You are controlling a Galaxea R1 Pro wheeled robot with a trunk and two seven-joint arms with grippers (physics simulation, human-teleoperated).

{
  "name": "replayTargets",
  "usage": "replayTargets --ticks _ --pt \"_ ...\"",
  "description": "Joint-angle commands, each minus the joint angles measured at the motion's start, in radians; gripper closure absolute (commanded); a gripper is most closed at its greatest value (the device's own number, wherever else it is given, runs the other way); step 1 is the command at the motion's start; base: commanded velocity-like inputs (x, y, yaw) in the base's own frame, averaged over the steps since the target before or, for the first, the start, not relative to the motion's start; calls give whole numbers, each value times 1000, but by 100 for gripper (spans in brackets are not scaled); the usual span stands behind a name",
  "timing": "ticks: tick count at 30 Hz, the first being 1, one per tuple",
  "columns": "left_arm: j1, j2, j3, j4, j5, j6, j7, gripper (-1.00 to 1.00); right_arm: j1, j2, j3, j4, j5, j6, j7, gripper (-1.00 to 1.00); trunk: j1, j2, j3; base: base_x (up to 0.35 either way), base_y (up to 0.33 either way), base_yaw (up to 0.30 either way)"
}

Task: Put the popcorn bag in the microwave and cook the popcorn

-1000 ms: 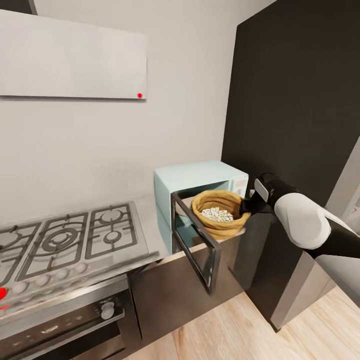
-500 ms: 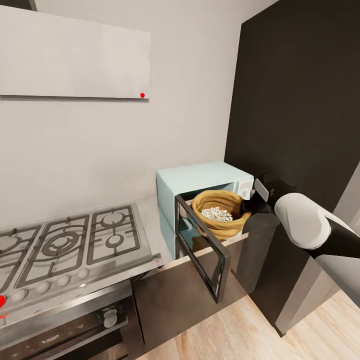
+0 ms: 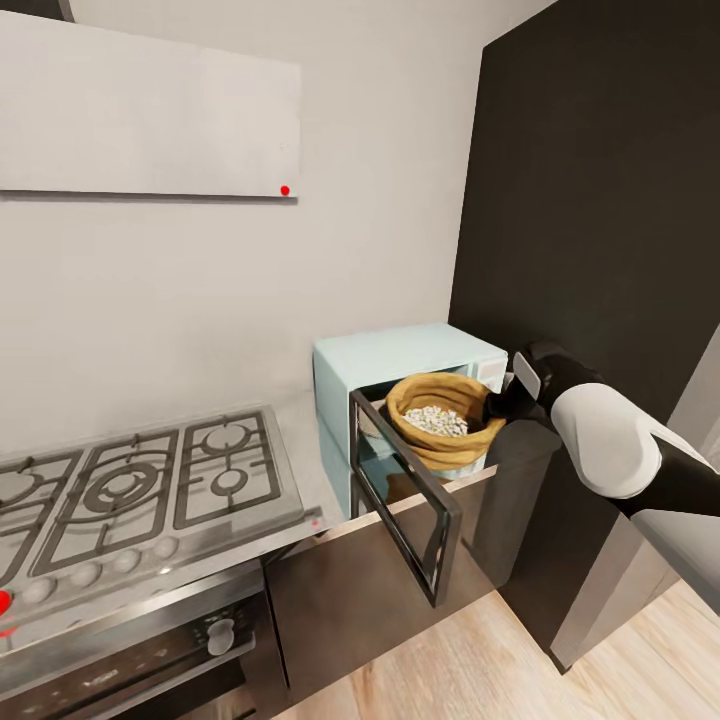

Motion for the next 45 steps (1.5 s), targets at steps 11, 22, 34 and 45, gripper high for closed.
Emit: replayTargets --ticks 11,22,34,45 --pt "0 0 1 -1 2 -2 3 -100 0 0 -2 1 9 3 -5 100 0 -1 -1 0 0 0" --pt "0 0 2 -1 2 -2 3 -100 0 25 -4 17 9 3 -28 100 0 -1 -1 0 0 0" --pt "0 0 1 -1 2 -2 1 -100 0 25 -4 18 5 3 -34 100 0 -1 -1 94 0 0" --pt "0 0 1 -1 2 -2 3 -100 0 25 -4 18 8 3 -48 100 0 -1 -1 93 0 0"
